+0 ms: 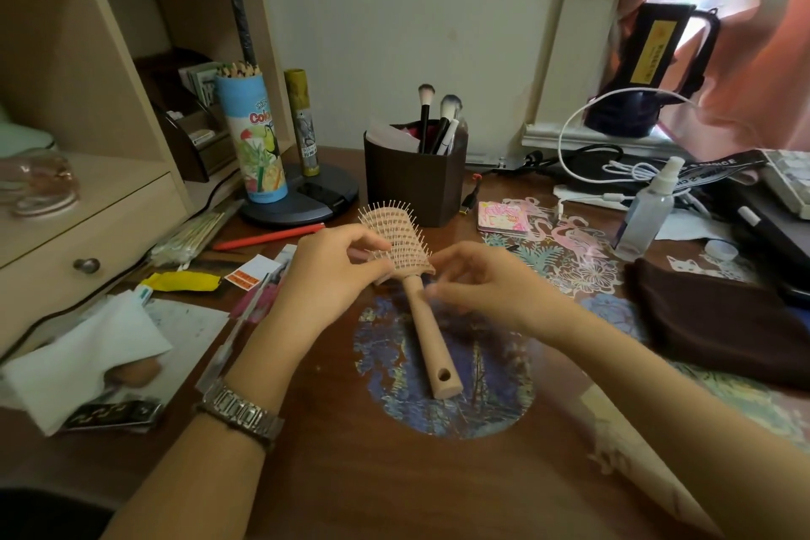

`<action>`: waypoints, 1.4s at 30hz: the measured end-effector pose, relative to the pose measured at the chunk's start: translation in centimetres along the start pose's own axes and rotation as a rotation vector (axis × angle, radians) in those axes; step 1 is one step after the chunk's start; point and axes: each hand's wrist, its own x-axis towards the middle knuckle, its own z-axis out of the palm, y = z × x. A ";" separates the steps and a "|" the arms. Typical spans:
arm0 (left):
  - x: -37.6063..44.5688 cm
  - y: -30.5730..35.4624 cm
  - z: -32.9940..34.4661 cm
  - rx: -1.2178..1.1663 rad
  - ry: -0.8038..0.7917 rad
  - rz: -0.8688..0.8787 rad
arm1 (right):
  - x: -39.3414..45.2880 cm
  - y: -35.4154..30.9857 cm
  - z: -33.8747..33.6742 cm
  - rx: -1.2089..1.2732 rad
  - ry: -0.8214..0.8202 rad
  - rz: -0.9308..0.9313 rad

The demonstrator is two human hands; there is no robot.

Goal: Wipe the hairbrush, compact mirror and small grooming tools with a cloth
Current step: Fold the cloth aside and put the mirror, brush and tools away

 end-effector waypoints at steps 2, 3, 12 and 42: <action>-1.0 0.4 -0.1 0.017 -0.014 -0.012 | 0.5 0.4 -0.7 -0.139 0.063 -0.057; -1.6 0.7 -0.1 0.038 -0.030 -0.015 | 0.8 0.6 -1.0 -0.195 0.081 -0.079; -6.3 2.8 1.1 0.067 -0.241 0.103 | 3.7 1.9 -0.7 -0.389 0.072 -0.227; -6.7 -2.3 -4.2 -0.080 -0.382 -0.009 | 5.8 1.1 1.9 -0.359 0.096 -0.278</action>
